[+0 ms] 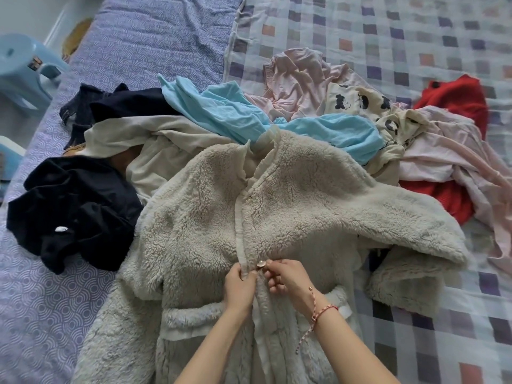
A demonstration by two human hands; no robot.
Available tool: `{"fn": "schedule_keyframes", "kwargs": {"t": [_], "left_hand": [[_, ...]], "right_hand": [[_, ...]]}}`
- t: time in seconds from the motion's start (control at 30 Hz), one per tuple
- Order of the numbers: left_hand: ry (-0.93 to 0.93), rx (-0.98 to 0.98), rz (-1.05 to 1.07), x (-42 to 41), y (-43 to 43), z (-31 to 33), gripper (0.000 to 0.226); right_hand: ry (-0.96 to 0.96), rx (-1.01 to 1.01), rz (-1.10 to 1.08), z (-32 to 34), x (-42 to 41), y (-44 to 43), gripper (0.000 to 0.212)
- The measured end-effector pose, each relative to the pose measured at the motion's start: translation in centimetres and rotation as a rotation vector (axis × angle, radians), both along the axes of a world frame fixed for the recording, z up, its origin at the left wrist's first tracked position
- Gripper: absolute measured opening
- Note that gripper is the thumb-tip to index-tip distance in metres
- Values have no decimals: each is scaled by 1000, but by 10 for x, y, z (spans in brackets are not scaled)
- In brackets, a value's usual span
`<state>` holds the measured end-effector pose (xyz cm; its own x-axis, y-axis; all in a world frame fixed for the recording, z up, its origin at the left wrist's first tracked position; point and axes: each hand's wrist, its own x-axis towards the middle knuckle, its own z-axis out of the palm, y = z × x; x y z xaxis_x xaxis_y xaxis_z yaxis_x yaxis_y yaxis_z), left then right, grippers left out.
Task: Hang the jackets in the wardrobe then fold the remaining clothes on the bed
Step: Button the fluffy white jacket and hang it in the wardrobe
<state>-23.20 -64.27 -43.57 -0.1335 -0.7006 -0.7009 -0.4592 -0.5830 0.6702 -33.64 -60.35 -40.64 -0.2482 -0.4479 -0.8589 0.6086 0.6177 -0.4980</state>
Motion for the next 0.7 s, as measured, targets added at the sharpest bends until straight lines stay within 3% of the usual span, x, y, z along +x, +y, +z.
{"fn": "schedule_keyframes", "kwargs": {"t": [0.1,0.23,0.33,0.43,0.57,0.7], "left_hand": [[-119,-61,-169,18,15,-6,15],[-87,106,-216,38,53,-16,32],[-113,92,-277,43,72,-19,38],[-158,18,-292,46,85,-14,42],[-117,-14,-199,51,93,-4,35],[-141,-87,-150,65,101,3,36]], "right_hand": [[99,-22,-49,-1,5,16,22],[437,20,380,-10,21,54,28],[635,36,660,-18,29,82,28],[812,-5,876,-19,40,110,15],[961,-121,925,-23,60,129,25],[934,-234,953,-19,66,134,44]]}}
